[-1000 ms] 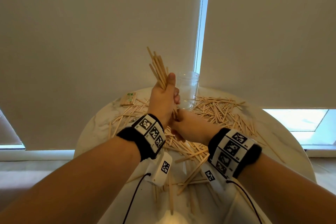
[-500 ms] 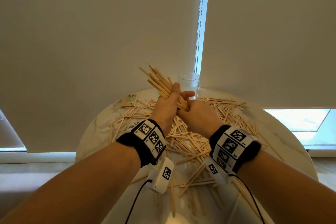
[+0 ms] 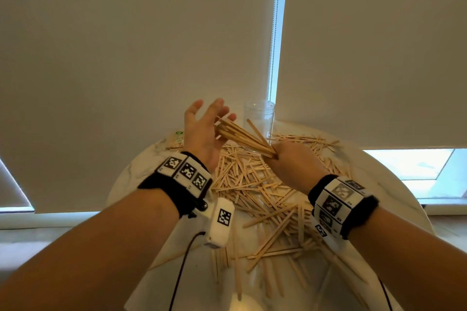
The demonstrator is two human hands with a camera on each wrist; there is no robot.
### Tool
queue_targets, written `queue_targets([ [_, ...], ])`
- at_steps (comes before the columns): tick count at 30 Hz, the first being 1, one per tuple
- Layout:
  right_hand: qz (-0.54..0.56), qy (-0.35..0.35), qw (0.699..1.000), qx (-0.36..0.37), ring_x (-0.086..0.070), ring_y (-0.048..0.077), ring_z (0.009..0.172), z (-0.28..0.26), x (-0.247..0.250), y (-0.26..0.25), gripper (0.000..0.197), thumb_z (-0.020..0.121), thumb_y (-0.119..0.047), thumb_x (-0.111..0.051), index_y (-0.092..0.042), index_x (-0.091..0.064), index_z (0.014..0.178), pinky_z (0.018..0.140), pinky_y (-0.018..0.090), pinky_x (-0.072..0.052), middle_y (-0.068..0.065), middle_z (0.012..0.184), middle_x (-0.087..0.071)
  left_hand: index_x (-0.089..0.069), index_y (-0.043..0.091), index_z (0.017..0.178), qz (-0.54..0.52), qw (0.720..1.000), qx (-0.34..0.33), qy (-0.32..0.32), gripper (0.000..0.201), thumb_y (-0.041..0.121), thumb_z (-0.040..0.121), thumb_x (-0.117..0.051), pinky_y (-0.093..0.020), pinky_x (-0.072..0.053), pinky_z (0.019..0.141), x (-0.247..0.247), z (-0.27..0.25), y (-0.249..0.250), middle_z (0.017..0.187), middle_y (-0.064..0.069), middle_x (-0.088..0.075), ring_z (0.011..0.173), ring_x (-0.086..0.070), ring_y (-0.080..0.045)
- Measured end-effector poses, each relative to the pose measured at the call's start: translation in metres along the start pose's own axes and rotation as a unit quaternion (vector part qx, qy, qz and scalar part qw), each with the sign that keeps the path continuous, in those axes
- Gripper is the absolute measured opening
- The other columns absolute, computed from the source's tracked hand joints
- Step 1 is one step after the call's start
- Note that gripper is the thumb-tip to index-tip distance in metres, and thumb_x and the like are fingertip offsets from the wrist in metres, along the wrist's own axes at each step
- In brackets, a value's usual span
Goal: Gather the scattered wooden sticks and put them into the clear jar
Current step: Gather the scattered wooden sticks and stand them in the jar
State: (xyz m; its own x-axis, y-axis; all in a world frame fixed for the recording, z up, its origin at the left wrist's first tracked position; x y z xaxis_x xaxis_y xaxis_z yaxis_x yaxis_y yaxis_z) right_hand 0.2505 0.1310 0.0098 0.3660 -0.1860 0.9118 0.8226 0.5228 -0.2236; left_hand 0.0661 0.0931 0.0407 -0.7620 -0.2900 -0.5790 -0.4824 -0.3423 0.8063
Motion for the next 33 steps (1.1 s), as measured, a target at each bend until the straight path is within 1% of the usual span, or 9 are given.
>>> queue_targets([
  [3, -0.015, -0.028, 0.999, 0.01, -0.056, 0.012, 0.057, -0.001, -0.003, 0.002, 0.034, 0.1, -0.043, -0.048, -0.025, -0.058, 0.074, 0.052, 0.02, -0.039, -0.005, 0.065, -0.06, -0.061, 0.02, 0.117, 0.154, 0.988, -0.01, -0.026, 0.022, 0.031, 0.099, -0.057, -0.038, -0.057, 0.072, -0.003, -0.002, -0.001, 0.09, -0.006, -0.066, 0.075, -0.067, -0.02],
  [6, -0.031, -0.054, 0.998, 0.016, -0.059, 0.01, 0.061, 0.001, -0.006, -0.004, 0.033, 0.099, -0.047, -0.051, -0.02, -0.066, 0.089, 0.053, 0.019, -0.043, -0.003, 0.073, -0.064, -0.072, 0.014, 0.1, 0.296, 0.954, 0.011, -0.043, 0.04, 0.041, 0.104, -0.042, -0.035, -0.058, 0.073, -0.006, -0.008, -0.02, 0.084, -0.005, -0.067, 0.07, -0.068, -0.018],
  [13, -0.033, -0.066, 0.997, -0.013, -0.06, 0.012, 0.065, 0.003, -0.003, 0.003, 0.03, 0.099, -0.043, -0.052, -0.019, -0.068, 0.089, 0.062, 0.024, -0.052, -0.003, 0.072, -0.063, -0.044, 0.023, 0.135, 0.251, 0.966, 0.038, 0.049, 0.057, 0.064, 0.096, -0.037, -0.049, -0.05, 0.097, -0.003, 0.014, -0.011, 0.115, -0.002, -0.063, 0.108, -0.061, -0.023],
  [17, -0.085, -0.031, 0.996, -0.003, -0.059, 0.012, 0.064, 0.008, -0.003, -0.005, 0.026, 0.095, -0.043, -0.052, -0.022, -0.067, 0.088, 0.062, 0.026, -0.053, -0.006, 0.07, -0.061, -0.068, 0.011, 0.113, 0.32, 0.934, 0.137, -0.077, 0.063, 0.065, 0.096, -0.039, -0.044, -0.053, 0.095, -0.015, -0.003, -0.02, 0.104, -0.002, -0.075, 0.101, -0.07, -0.025],
  [22, -0.085, -0.051, 0.995, -0.033, -0.061, 0.013, 0.068, 0.008, 0.002, 0.002, 0.02, 0.092, -0.039, -0.056, -0.023, -0.068, 0.09, 0.065, 0.029, -0.055, -0.006, 0.073, -0.061, -0.063, 0.018, 0.117, 0.295, 0.945, 0.127, -0.063, 0.066, 0.074, 0.087, -0.046, -0.045, -0.054, 0.091, -0.014, -0.002, -0.022, 0.111, -0.008, -0.069, 0.102, -0.067, -0.027],
  [27, -0.117, -0.059, 0.991, -0.006, -0.06, 0.013, 0.068, 0.005, 0.001, -0.008, 0.018, 0.089, -0.037, -0.06, -0.02, -0.067, 0.089, 0.063, 0.026, -0.052, -0.004, 0.074, -0.061, -0.073, 0.01, 0.078, 0.573, 0.808, 0.027, -0.139, 0.055, 0.063, 0.088, -0.059, -0.035, -0.062, 0.071, -0.006, -0.01, -0.039, 0.069, -0.005, -0.074, 0.059, -0.07, -0.015],
  [29, -0.082, -0.071, 0.994, 0.0, -0.06, 0.012, 0.07, 0.003, 0.001, -0.007, 0.016, 0.087, -0.037, -0.064, -0.021, -0.067, 0.09, 0.064, 0.026, -0.05, -0.005, 0.075, -0.062, -0.07, 0.011, 0.068, 0.622, 0.771, 0.007, -0.133, 0.057, 0.062, 0.09, -0.056, -0.03, -0.052, 0.056, -0.001, -0.008, -0.039, 0.06, -0.002, -0.07, 0.046, -0.059, -0.011],
  [31, -0.067, -0.076, 0.995, 0.018, -0.059, 0.013, 0.073, 0.001, 0.001, -0.006, 0.016, 0.086, -0.036, -0.065, -0.022, -0.066, 0.093, 0.068, 0.027, -0.051, -0.005, 0.077, -0.061, -0.065, 0.013, 0.067, 0.652, 0.749, 0.007, -0.12, 0.053, 0.061, 0.09, -0.057, -0.025, -0.041, 0.052, 0.0, -0.007, -0.04, 0.056, 0.003, -0.063, 0.043, -0.05, -0.008],
  [33, -0.078, -0.056, 0.994, 0.049, -0.056, 0.012, 0.071, 0.001, 0.003, -0.007, 0.015, 0.089, -0.036, -0.064, -0.021, -0.062, 0.094, 0.065, 0.025, -0.047, -0.006, 0.076, -0.058, -0.062, 0.014, 0.069, 0.646, 0.756, 0.023, -0.104, 0.048, 0.058, 0.089, -0.059, -0.023, -0.036, 0.049, 0.001, -0.006, -0.041, 0.055, 0.005, -0.059, 0.043, -0.048, -0.007],
])
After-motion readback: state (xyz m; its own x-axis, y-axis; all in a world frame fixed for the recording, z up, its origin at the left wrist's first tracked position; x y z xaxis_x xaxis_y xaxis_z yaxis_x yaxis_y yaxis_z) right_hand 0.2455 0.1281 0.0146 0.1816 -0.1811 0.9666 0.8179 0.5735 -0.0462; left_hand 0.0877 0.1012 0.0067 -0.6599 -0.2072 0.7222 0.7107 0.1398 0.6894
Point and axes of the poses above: each hand's wrist, its own z-axis towards the middle knuckle, its own x-axis out of the back of the hand, y = z × x, the point moved 1 cm from there along z, towards the middle knuckle
